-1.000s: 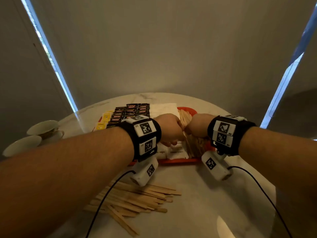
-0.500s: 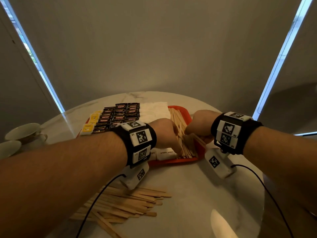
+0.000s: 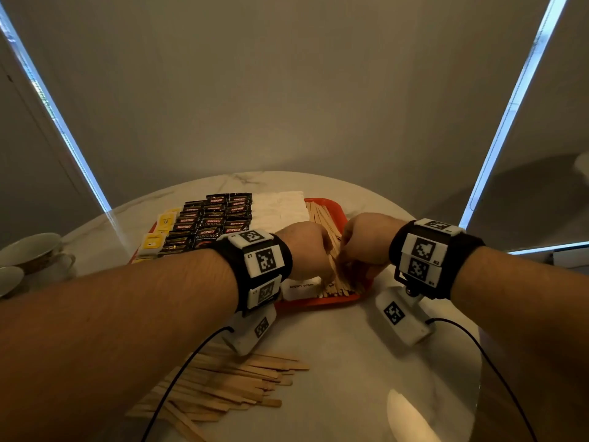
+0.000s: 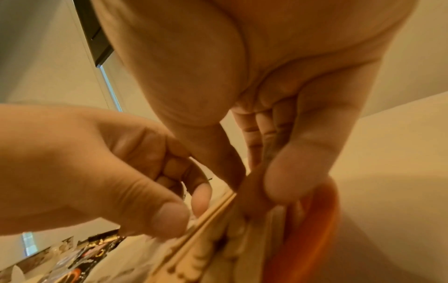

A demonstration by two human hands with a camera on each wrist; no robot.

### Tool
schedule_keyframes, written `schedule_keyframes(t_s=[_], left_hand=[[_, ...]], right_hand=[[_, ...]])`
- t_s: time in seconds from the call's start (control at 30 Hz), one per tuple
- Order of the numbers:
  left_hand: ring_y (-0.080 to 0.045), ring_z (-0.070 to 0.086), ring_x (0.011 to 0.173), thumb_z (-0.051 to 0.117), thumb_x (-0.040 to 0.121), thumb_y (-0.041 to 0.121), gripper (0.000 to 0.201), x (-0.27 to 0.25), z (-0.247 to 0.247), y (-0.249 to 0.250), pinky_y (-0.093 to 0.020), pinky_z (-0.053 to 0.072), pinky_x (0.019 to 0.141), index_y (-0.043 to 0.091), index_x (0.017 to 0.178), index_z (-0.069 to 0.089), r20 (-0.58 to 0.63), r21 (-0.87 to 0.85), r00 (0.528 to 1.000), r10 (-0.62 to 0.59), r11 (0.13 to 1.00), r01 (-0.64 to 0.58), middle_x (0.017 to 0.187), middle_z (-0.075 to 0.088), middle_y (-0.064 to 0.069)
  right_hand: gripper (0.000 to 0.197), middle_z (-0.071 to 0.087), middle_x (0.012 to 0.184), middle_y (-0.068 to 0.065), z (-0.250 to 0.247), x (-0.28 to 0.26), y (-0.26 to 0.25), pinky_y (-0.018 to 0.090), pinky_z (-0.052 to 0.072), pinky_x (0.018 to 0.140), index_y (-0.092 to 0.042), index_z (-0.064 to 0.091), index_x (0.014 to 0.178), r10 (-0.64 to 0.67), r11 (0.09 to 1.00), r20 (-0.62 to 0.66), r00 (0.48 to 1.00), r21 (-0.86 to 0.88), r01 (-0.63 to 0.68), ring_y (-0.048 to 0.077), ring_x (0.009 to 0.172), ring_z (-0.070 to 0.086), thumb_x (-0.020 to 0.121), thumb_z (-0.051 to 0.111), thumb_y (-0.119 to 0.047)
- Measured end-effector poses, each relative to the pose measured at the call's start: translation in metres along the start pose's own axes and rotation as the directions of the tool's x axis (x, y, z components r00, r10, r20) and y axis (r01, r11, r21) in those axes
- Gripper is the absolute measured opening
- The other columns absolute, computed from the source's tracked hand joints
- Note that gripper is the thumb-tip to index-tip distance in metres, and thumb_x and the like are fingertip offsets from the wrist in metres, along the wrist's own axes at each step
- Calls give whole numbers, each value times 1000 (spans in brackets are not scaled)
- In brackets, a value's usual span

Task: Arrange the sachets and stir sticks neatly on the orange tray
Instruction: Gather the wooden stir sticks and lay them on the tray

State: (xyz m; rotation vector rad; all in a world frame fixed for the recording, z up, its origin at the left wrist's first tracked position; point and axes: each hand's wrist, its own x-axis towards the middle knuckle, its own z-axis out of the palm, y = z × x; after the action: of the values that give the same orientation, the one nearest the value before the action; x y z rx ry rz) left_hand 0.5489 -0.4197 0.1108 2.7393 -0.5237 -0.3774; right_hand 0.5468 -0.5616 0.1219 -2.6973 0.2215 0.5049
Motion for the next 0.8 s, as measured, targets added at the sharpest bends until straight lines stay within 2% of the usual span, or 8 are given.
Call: schedule_keyframes(t_s=[0.07,0.13,0.23,0.4,0.5,0.67,0.73,0.8], left_hand=[[-17,62,102,84,84,28,48,1,1,-1,-27,53,80,21,127,64,-15,-23,1000,-8,1000,8,116,66,1],[-14,62,98,84,85,29,37,2,2,-3,-28,55,82,21,118,69,-7,-28,1000,-5,1000,5,110,67,3],[-10,63,95,84,85,30,31,2,2,-6,-27,56,83,23,113,75,-6,-49,1000,3,999,-3,106,69,6],[-7,62,91,85,84,29,34,1,-2,-8,-21,52,74,24,115,74,4,-105,1000,2,995,-1,107,69,6],[-9,63,91,90,76,39,44,-1,-3,-7,-28,58,80,28,115,72,-9,-138,1000,-5,990,4,103,68,7],[-13,62,87,93,68,46,46,-6,3,5,-33,57,77,31,97,61,9,-119,1000,-9,993,10,94,64,6],[-13,60,87,93,68,47,47,-7,6,8,-33,56,75,29,95,59,13,-80,1000,-17,997,18,95,63,5],[-12,58,85,92,70,48,47,-6,8,9,-29,50,66,27,94,57,5,-49,1000,-24,998,24,95,62,4]], right_hand=[[27,75,105,8,1,1,-1,34,63,84,-10,68,119,-19,998,-27,999,-66,17,21,92,75,96,68,-25],[26,75,102,8,1,1,0,30,63,77,-9,69,118,-37,998,-32,999,-54,35,19,87,75,96,67,-21],[21,75,105,9,3,1,1,39,64,82,-11,67,116,1,998,10,1000,71,-2,23,92,76,97,68,-21],[20,75,104,9,0,4,1,40,64,82,-13,68,116,-11,991,0,1000,137,11,24,93,75,97,67,-19],[16,72,98,4,-9,7,1,35,64,78,-18,68,113,-43,986,-100,994,156,58,19,87,73,97,66,-19],[42,64,126,-3,-15,30,-10,33,53,97,-25,63,135,-199,979,-170,965,-88,186,19,113,61,95,64,-11],[43,62,137,-1,-15,33,-14,31,47,96,-23,62,138,-229,958,-107,968,-201,204,20,120,59,97,59,-9],[41,63,136,-1,-15,33,-17,29,46,90,-22,64,136,-257,935,-55,965,-268,234,17,115,58,99,55,-7]])
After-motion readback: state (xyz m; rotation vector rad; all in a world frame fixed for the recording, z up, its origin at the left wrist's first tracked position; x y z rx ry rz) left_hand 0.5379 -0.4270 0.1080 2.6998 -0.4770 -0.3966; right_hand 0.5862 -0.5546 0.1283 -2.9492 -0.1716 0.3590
